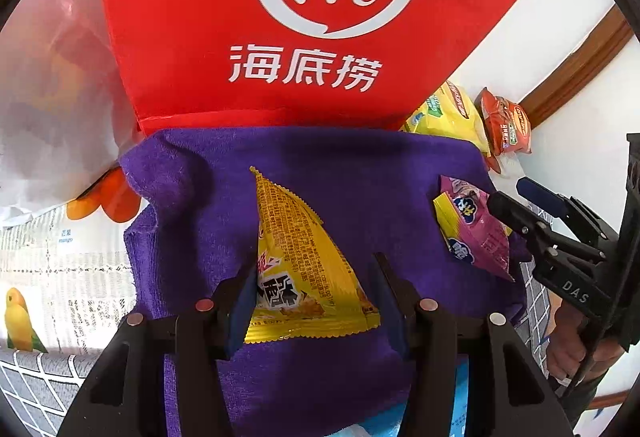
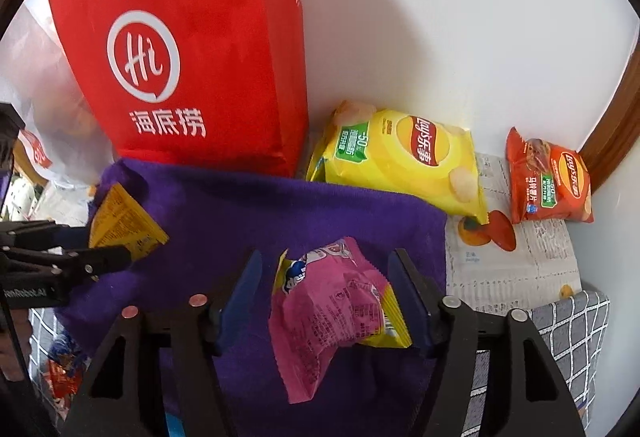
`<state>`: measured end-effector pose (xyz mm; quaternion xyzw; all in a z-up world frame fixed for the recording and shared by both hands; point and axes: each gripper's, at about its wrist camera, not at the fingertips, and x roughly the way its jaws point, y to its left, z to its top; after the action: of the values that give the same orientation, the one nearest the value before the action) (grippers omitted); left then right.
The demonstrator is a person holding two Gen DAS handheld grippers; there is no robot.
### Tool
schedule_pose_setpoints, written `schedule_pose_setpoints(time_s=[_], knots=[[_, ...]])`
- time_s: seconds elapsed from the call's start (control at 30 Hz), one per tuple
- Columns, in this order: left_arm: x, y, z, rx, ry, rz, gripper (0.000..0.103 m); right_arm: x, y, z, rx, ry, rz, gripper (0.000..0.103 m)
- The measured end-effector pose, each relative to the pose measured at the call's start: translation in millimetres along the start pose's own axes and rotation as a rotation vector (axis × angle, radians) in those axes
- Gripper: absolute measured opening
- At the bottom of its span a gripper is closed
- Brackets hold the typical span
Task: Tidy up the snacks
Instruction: 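Lower both bags onto the purple towel and open both tools, then withdraw both open tools from the towel back toward the pile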
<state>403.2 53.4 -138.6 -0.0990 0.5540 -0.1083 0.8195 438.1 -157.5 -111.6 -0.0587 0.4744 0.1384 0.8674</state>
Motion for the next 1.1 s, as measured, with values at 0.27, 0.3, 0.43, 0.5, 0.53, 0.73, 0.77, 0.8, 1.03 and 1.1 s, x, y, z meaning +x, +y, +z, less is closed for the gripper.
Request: schedule_pose_setpoints(time_s=[0.27,0.3,0.43,0.5,0.53,0.73,0.77,0.8,1.03,1.1], knots=[[-6,-3,2,0.014,-0.022,0.016,0.068,-9,0,3,0.046,-0.007,0.008,0.073],[-9,-3,2,0.016,-0.033,0.018,0.071,-10,0,3,0.050,-0.005,0.006,0.075],[-19,-1,3,0.013,-0.057,0.029,0.073,-16,-4,4,0.079,-0.015,0.014,0.078],[-23,-1,4,0.008,-0.062,0.031,0.073,-19,-6,5,0.091,-0.016,0.020,0.080],[-25,-1,5,0.006,-0.067,0.032,0.073,-22,-6,5,0.091,-0.018,0.013,0.080],[-40,-2,6,0.014,-0.119,0.048,0.073,-41,-6,7,0.122,-0.079,-0.055,0.082],[-44,-2,5,0.019,-0.139,0.053,0.073,-45,-7,7,0.129,-0.098,-0.039,0.083],[-48,-3,4,0.025,-0.160,0.065,0.073,-47,-7,7,0.134,-0.113,-0.024,0.085],[-65,-10,3,0.053,-0.211,0.088,0.073,-54,-5,-2,0.154,-0.131,0.070,0.086],[-69,-10,3,0.051,-0.218,0.083,0.073,-55,-3,-7,0.149,-0.119,0.069,0.086]])
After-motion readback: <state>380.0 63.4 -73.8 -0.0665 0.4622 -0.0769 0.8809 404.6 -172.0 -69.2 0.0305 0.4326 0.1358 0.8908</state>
